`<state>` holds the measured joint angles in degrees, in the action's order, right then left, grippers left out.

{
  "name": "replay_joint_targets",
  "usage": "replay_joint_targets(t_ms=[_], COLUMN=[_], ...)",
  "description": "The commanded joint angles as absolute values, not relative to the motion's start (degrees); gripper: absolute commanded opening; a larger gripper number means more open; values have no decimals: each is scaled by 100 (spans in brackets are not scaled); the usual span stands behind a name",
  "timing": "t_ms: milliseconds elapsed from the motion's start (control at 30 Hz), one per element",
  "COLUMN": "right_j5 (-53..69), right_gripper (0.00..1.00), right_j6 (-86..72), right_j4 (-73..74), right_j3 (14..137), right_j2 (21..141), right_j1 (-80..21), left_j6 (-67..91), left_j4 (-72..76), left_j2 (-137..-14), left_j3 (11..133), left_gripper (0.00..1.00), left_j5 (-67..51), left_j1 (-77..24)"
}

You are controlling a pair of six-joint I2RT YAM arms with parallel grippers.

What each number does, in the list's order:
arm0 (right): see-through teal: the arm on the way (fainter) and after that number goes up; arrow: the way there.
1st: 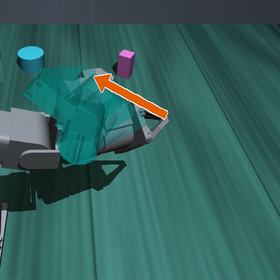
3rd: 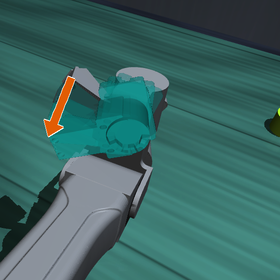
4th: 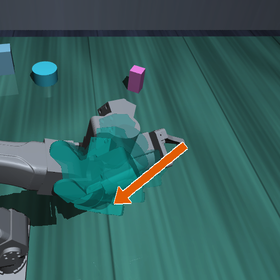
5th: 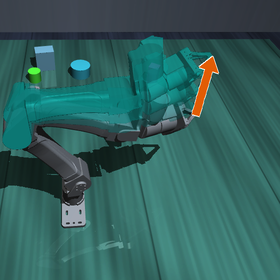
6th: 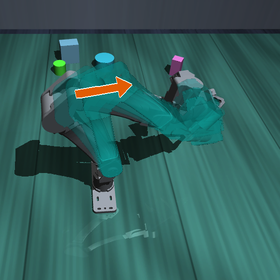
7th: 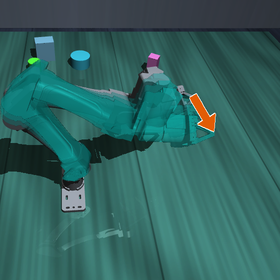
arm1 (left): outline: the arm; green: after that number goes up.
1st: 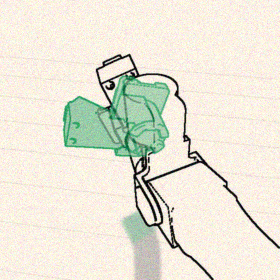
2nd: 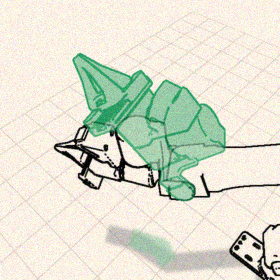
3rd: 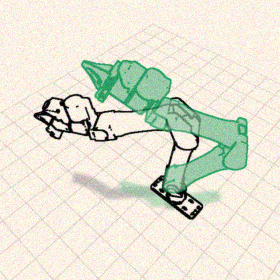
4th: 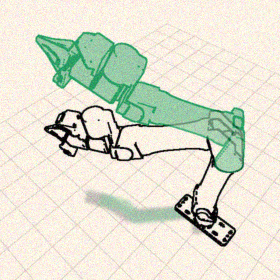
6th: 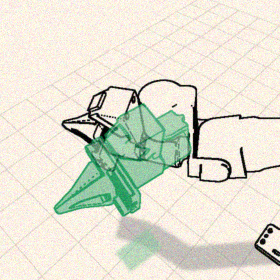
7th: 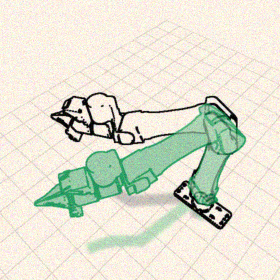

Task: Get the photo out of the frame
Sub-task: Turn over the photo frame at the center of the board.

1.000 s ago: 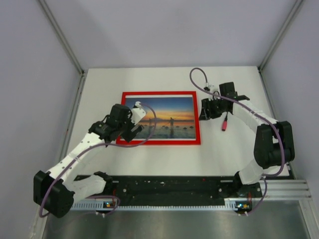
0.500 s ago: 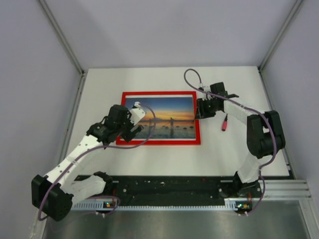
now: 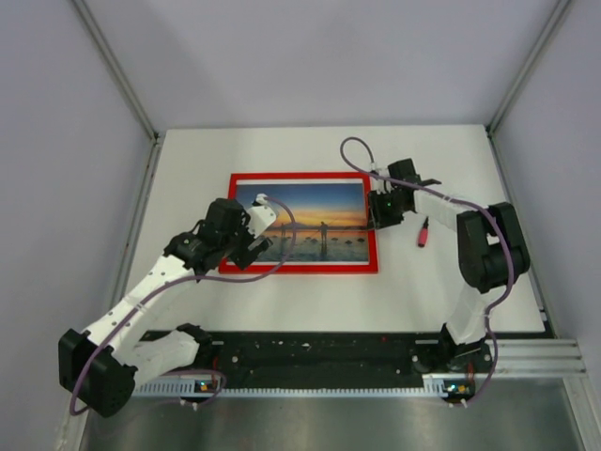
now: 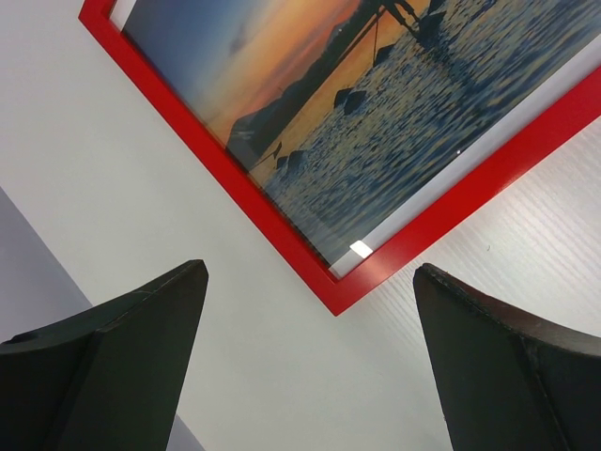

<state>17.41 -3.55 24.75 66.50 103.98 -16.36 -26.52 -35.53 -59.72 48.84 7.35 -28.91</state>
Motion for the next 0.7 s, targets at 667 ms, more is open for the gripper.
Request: replay_joint_targets(t_ms=[667], right_j5=[1696], right_gripper=[0], right_j6=[-475], right_j4=[2487], right_j3=[6987], right_j2=[10626], right_j1=[-1837], left_j6=[-2707], left_j4=[-3384], left_j2=[-5897], left_j3=[4957], left_gripper=[98], left_j5=[826], left_j1=[-3014])
